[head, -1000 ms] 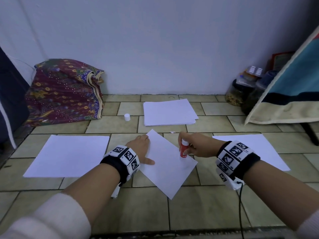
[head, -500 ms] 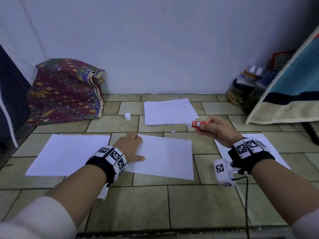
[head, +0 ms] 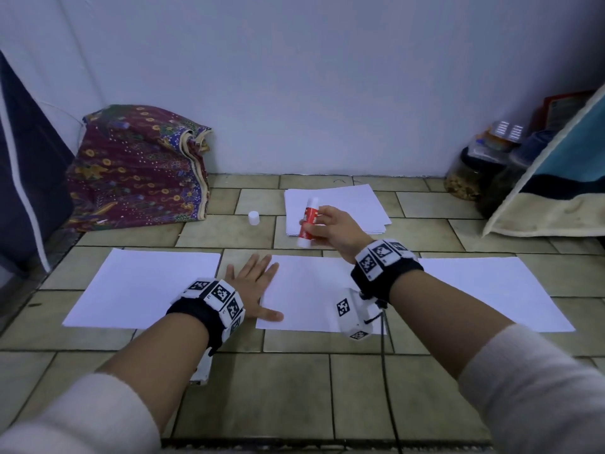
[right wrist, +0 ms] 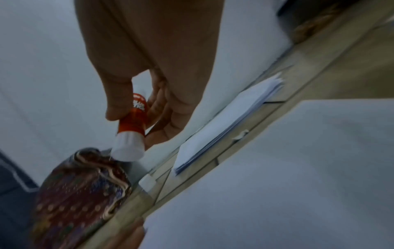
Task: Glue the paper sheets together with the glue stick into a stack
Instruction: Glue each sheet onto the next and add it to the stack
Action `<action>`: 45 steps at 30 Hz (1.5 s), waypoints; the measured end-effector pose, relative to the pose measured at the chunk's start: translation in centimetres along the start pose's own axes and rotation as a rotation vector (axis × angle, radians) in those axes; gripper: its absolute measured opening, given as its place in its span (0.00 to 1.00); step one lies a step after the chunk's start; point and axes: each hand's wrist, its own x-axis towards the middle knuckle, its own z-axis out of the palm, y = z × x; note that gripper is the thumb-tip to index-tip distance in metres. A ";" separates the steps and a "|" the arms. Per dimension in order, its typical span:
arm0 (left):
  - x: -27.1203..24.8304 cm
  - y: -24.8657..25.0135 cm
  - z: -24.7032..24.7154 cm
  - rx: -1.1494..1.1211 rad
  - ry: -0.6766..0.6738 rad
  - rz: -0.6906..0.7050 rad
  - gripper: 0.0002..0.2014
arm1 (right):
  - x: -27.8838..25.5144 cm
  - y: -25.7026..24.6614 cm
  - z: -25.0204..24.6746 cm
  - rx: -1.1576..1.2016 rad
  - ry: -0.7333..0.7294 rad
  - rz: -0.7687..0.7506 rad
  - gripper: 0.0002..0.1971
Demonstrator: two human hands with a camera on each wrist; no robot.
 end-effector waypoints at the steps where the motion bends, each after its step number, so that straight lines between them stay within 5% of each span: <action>1: 0.0 0.1 0.1 -0.015 0.008 -0.002 0.56 | 0.7 0.0 0.8 -0.080 0.025 -0.006 0.15; 5: 0.2 0.2 0.6 -0.054 0.025 -0.030 0.57 | 3.1 0.5 3.2 -0.516 0.096 -0.050 0.17; 9: 0.2 0.4 0.2 -0.073 -0.006 -0.015 0.79 | 4.4 0.5 5.4 -0.723 0.075 -0.084 0.19; 12: 0.4 0.2 0.8 -0.086 0.063 -0.014 0.85 | 5.1 0.2 6.7 -0.819 0.034 -0.098 0.18; 19: 0.7 0.0 0.7 -0.082 0.058 0.012 0.85 | 5.5 -0.8 7.9 -0.918 0.013 -0.147 0.05; 26: 0.4 0.2 0.4 -0.099 0.045 0.003 0.85 | 5.3 -0.5 6.6 -0.792 0.057 -0.029 0.31; 30: 0.3 -0.1 0.5 -0.099 0.021 0.024 0.85 | 3.5 -1.0 4.4 -0.599 0.145 -0.050 0.26; 33: 0.4 0.0 0.5 -0.124 0.031 0.016 0.87 | 1.1 -2.0 0.8 -0.753 0.037 0.008 0.21; 37: 0.3 -0.1 0.4 -0.135 0.008 0.006 0.76 | -2.5 -2.1 -5.5 -1.213 -0.219 0.304 0.13; 40: 0.3 -0.2 0.3 -0.140 -0.003 -0.002 0.73 | -5.1 -1.7 -9.8 -1.297 -0.133 0.476 0.38; 45: 0.2 0.2 0.7 -0.135 0.046 -0.010 0.76 | -8.6 0.3 -15.2 -1.320 0.045 0.654 0.55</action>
